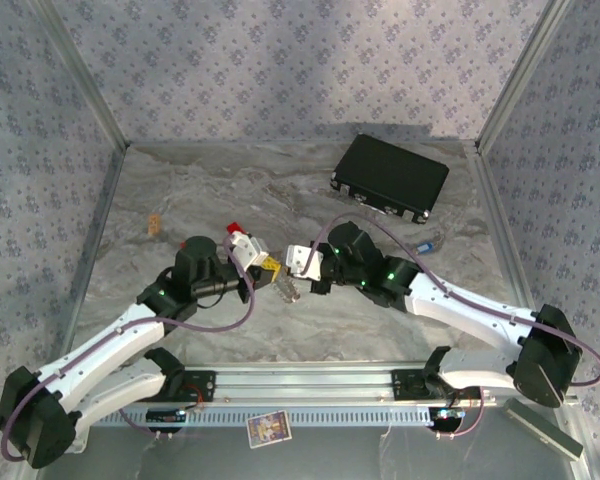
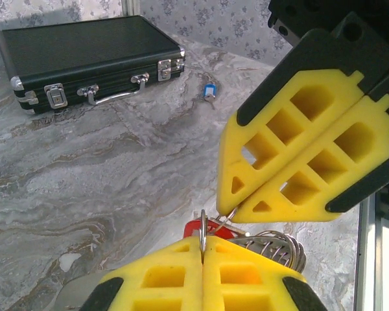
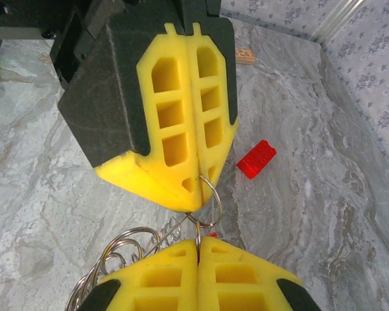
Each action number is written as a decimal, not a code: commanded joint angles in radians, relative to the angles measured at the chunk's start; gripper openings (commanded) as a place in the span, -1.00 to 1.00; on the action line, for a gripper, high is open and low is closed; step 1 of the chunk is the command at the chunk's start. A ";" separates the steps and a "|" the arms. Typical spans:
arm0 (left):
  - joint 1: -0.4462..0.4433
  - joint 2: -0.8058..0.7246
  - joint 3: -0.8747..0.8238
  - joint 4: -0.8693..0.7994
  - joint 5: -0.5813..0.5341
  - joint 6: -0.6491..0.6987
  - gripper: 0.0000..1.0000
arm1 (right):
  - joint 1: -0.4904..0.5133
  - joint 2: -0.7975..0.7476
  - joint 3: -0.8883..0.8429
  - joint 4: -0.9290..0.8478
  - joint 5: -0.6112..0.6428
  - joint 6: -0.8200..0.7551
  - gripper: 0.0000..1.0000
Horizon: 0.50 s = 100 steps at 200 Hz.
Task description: Put the keys on the keyring
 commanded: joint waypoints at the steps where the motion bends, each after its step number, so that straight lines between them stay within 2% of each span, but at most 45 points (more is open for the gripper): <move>1: -0.010 -0.007 0.035 0.045 0.010 -0.009 -1.00 | 0.006 -0.005 0.013 0.019 0.045 -0.019 -1.00; 100: -0.015 -0.003 0.036 0.049 0.006 -0.007 -1.00 | 0.015 -0.014 -0.004 0.049 0.059 -0.024 -1.00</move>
